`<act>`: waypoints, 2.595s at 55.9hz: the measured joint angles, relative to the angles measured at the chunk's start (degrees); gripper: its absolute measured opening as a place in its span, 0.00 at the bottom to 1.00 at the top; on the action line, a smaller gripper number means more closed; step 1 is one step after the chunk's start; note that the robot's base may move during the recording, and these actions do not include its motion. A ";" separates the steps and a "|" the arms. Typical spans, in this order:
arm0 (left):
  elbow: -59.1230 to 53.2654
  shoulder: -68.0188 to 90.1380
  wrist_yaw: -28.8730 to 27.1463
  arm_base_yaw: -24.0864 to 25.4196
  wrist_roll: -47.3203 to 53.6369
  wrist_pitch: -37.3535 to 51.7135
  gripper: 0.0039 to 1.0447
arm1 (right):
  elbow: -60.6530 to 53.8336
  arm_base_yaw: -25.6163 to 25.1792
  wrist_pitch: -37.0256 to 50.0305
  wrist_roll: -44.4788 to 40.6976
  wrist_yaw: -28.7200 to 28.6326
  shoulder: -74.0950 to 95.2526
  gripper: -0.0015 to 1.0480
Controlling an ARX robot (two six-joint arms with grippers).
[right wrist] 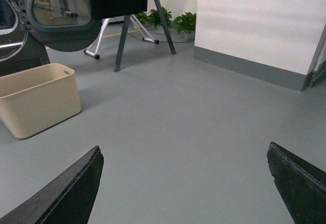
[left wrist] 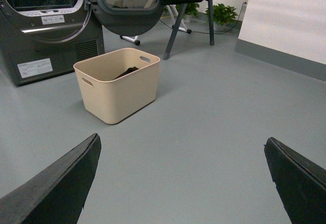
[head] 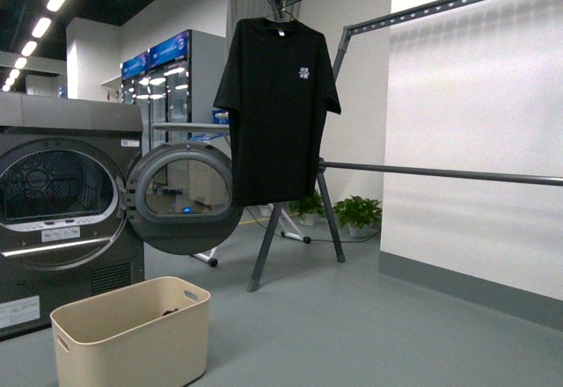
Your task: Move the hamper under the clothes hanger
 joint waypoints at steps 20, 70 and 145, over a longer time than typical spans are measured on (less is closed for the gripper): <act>0.00 0.00 -0.04 0.00 -0.02 0.00 0.94 | 0.00 0.00 0.00 -0.02 -0.11 0.00 0.92; 0.00 -0.04 0.00 0.00 0.00 -0.04 0.94 | 0.00 0.00 0.00 -0.02 0.04 0.00 0.92; 0.00 0.04 -0.02 -0.07 -0.02 -0.07 0.94 | 0.00 -0.04 0.02 0.00 0.15 0.02 0.92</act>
